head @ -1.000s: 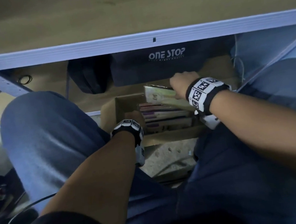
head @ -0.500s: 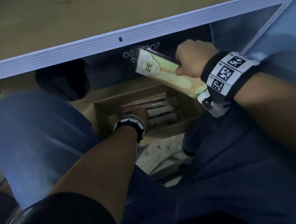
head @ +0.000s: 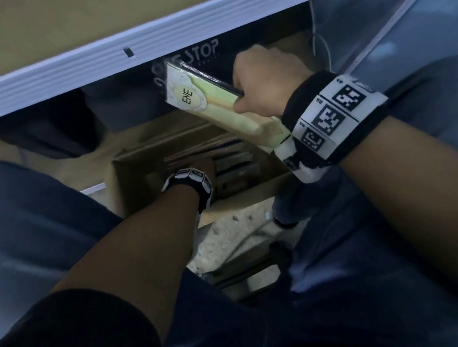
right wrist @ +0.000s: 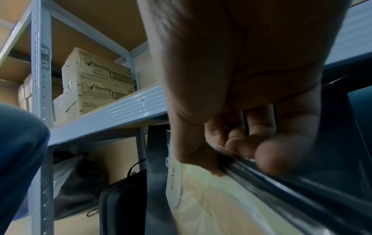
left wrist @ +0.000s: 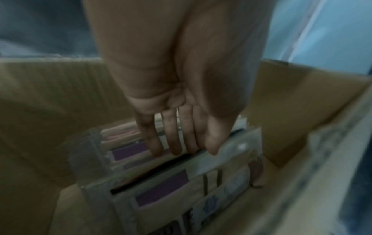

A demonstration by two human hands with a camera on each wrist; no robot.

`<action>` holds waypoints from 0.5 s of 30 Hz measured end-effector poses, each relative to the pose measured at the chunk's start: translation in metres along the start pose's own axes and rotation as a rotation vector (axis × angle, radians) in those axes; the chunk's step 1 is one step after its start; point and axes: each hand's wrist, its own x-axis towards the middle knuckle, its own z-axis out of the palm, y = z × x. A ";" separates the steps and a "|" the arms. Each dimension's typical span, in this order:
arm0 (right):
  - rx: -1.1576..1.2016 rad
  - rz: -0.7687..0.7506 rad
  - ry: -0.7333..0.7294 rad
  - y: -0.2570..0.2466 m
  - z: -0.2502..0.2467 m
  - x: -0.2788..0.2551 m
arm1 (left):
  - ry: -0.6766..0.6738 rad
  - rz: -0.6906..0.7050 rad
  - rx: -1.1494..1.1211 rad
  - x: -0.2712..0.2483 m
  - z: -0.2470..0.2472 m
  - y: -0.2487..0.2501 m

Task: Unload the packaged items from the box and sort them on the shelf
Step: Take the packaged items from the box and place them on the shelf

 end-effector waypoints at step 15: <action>0.023 -0.014 0.003 -0.008 -0.003 0.004 | -0.098 0.128 0.213 0.010 0.009 0.002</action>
